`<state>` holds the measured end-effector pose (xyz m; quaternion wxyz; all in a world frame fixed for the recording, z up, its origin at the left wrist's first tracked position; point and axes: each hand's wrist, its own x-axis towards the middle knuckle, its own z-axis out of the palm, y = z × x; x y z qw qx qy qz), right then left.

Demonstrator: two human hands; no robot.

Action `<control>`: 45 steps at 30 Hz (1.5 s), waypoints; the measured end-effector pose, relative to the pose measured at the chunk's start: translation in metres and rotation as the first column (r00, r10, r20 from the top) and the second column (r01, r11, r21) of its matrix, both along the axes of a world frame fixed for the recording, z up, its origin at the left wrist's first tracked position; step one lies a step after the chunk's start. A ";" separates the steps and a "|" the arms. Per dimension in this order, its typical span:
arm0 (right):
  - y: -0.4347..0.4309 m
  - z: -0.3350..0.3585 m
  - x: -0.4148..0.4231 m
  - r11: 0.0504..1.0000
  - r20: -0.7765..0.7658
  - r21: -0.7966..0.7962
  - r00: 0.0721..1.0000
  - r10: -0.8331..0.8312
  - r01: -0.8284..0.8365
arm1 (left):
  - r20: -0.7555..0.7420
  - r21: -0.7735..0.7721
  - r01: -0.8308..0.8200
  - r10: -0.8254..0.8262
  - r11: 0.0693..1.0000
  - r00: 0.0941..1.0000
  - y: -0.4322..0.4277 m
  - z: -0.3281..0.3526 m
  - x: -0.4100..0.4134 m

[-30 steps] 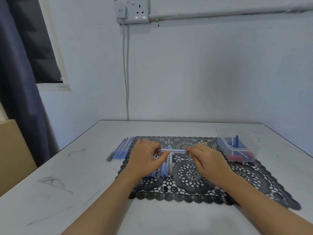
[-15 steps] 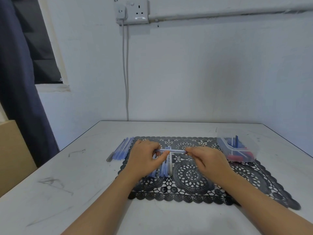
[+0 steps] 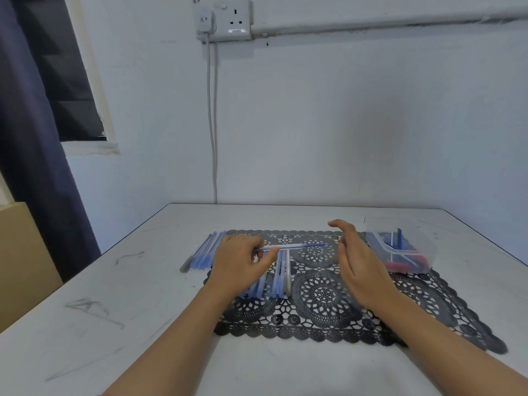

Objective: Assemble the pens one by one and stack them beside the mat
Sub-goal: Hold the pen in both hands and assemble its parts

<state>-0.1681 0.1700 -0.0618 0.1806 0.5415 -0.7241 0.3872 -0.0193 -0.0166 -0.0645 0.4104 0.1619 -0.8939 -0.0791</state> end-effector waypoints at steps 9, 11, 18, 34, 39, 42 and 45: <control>-0.004 0.002 -0.005 0.989 0.093 0.133 0.993 -0.077 0.064 | 0.007 0.020 -0.042 0.042 0.999 0.999 -0.005 -0.003 0.002; -0.003 0.005 -0.002 0.987 0.098 0.147 0.992 -0.077 0.062 | 0.002 0.015 -0.041 0.041 0.999 0.999 -0.006 -0.003 0.002; -0.004 0.004 -0.004 0.964 0.078 0.258 0.993 -0.084 0.062 | 0.007 0.015 -0.062 0.062 0.998 0.998 -0.009 -0.003 0.001; -0.011 -0.004 -0.012 0.903 0.074 0.428 0.994 -0.077 0.038 | 0.021 -0.001 -0.070 0.070 0.998 0.997 -0.008 -0.004 -0.001; -0.011 -0.007 -0.011 0.876 0.015 0.481 1.000 -0.027 0.016 | 0.020 -0.009 -0.069 0.070 0.998 0.997 -0.006 -0.004 -0.001; -0.012 -0.008 -0.011 0.875 0.013 0.485 1.000 -0.005 -0.002 | 0.026 -0.004 -0.069 0.069 0.998 0.997 -0.006 -0.004 -0.001; -0.011 -0.009 -0.011 0.887 0.007 0.461 1.000 0.015 -0.017 | 0.033 -0.006 -0.074 0.074 0.997 0.997 -0.005 -0.004 -0.001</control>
